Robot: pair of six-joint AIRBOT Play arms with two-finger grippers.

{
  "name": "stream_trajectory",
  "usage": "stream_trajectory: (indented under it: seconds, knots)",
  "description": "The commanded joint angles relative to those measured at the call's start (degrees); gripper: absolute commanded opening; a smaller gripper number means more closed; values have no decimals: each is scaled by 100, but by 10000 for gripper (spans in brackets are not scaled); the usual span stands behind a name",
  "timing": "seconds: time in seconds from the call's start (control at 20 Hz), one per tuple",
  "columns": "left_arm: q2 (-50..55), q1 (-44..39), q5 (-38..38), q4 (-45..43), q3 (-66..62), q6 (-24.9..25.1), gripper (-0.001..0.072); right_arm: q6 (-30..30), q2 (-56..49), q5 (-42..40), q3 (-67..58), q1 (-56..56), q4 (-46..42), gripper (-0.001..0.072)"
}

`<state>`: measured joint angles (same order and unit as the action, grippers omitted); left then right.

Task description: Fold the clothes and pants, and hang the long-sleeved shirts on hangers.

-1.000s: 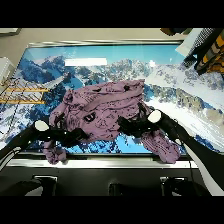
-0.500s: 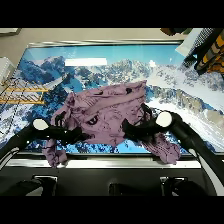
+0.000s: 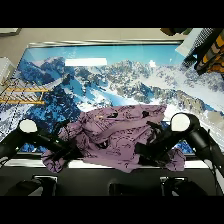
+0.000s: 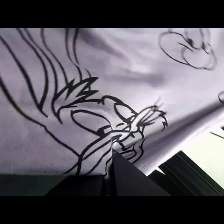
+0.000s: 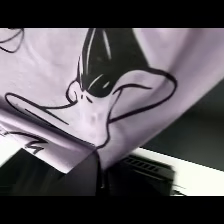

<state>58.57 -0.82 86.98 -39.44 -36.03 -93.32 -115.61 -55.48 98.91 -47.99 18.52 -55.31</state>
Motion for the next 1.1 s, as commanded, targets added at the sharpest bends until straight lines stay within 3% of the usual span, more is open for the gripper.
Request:
stream_trajectory:
  seconds: [0.0, 0.1, 0.3, 0.5, 0.55, 0.65, 0.7, 0.75, 0.85, 0.9, 1.05]
  knots:
    - [704, 4, -107, 979, -7, 612, 22, 699, -649, -514, -2, -957, 929, 37]
    - [1488, 9, -212, 1552, -7, 1001, 22, 1110, -1285, -802, -2, -1484, 1366, 38]
    - [3265, 7, -131, 2815, -188, 1587, 22, 1176, -2732, -1434, -2, -1690, 1757, 47]
    - [4138, 9, -72, 3069, -599, 1709, 22, 1484, -3687, -1958, -2, -1690, 2660, 85]
    - [4199, 9, -72, 3069, -673, 1714, 22, 1491, -3731, -2186, -2, -1692, 2634, 142]
    - [4192, 20, -96, 3069, -817, 1947, 26, 1580, -3722, -2570, -2, -1692, 2614, 162]
    - [4157, 50, -96, 3067, -885, 1989, 60, 1681, -3700, -2675, -2, -1692, 2599, 197]
    - [4105, 116, -94, 3062, -935, 1993, 178, 1818, -3626, -2778, -2, -1692, 2562, 220]
    - [3853, 365, -96, 2927, -1012, 2050, 213, 2011, -3305, -3045, -4, -1696, 2308, 263]
    - [3654, 551, -98, 2745, -1045, 2083, 278, 2074, -3056, -3237, -4, -1696, 2061, 280]
    - [2844, 1193, -184, 2065, -1060, 2092, 278, 2068, -1928, -3797, -4, -1696, 944, 319]
